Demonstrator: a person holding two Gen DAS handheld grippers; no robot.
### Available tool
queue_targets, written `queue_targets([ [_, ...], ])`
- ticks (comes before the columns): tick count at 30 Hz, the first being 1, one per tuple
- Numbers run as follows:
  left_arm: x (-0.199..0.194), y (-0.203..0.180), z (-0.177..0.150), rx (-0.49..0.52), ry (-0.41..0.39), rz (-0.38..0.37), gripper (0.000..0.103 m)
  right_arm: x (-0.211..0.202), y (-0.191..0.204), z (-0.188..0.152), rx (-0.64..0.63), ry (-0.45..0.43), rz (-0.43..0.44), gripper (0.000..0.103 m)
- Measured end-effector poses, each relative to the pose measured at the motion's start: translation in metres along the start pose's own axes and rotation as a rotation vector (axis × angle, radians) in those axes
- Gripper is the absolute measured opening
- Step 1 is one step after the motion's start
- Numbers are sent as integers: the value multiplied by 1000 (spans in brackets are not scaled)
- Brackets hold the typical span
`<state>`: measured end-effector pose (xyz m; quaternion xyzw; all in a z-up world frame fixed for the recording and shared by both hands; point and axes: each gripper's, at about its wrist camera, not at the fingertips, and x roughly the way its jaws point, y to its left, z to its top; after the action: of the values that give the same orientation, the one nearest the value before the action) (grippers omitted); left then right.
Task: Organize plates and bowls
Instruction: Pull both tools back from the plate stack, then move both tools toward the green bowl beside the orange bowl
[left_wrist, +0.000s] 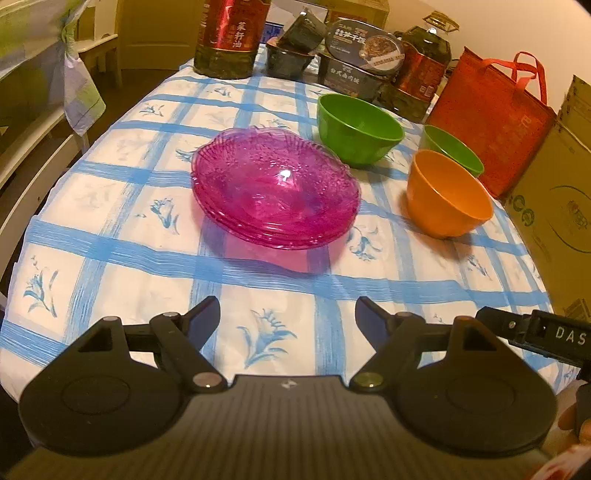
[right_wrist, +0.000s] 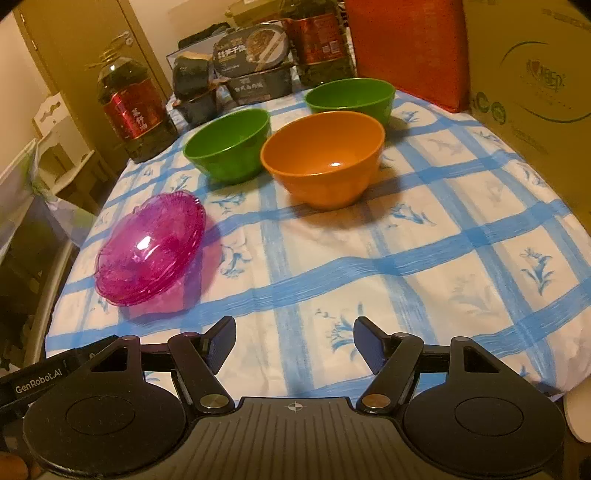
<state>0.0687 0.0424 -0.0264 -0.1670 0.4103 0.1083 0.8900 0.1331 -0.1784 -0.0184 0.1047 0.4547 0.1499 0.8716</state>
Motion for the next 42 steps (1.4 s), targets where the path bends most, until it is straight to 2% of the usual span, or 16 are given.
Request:
queue_targets([
  [7,0,-13,2,48,-14,3,78,-3,-14,1,26,-2,-16,70],
  [25,17,-51,12,115,7,-78,78,-5,-48,8,94,-15,-45,70],
  [35,28,-61,32,132,12,-108,77,-2,-55,22,86,-22,-42,70],
  [42,39,-62,60,150,11,-111,77,6,-44,50,37,-26,-11,70],
])
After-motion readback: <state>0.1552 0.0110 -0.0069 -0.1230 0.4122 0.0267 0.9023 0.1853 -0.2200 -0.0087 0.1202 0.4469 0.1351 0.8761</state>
